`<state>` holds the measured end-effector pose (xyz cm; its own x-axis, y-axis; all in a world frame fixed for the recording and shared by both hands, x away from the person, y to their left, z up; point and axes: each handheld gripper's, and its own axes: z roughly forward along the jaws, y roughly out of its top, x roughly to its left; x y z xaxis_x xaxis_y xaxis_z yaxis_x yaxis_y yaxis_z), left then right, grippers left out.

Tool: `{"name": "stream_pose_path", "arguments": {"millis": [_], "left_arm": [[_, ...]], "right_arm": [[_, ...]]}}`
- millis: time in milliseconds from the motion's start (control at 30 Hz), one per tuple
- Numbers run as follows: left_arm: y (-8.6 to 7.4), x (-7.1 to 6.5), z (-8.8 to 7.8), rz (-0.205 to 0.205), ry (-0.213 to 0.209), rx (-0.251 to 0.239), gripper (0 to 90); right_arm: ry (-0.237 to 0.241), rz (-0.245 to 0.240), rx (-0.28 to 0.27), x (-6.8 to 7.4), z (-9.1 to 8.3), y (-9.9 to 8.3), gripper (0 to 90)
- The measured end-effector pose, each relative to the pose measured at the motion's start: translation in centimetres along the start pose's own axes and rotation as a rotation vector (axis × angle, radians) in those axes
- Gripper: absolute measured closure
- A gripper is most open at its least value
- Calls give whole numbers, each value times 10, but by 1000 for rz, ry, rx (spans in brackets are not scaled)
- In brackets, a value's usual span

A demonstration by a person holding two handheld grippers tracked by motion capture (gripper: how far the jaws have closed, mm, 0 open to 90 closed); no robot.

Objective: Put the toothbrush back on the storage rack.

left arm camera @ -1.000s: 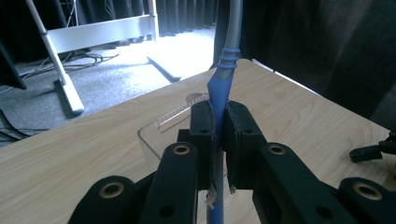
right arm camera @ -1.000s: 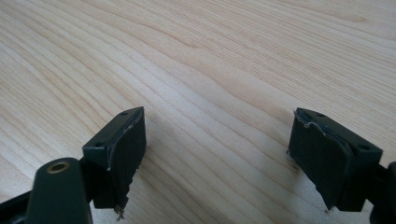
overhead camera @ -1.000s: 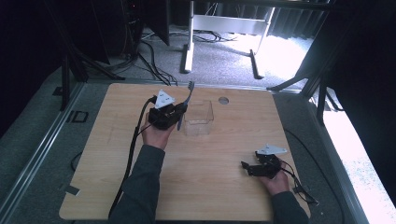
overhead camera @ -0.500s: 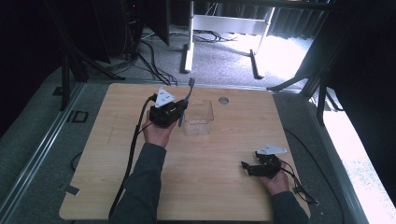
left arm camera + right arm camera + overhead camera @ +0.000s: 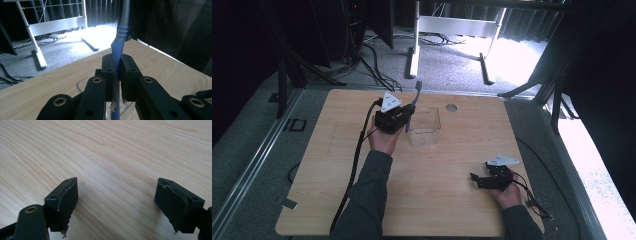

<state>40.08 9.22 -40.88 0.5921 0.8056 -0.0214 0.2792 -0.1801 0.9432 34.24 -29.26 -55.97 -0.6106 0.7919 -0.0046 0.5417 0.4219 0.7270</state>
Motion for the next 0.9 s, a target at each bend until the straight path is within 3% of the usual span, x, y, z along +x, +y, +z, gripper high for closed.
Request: {"name": "stream_pose_path", "arguments": {"millis": [633, 900], "left_arm": [[2, -1, 11, 18, -13, -45, 827], [1, -4, 14, 31, 2, -60, 827]], "right_arm": [[0, 3, 0, 0, 0, 0, 187], [0, 3, 1, 0, 0, 0, 187]]}}
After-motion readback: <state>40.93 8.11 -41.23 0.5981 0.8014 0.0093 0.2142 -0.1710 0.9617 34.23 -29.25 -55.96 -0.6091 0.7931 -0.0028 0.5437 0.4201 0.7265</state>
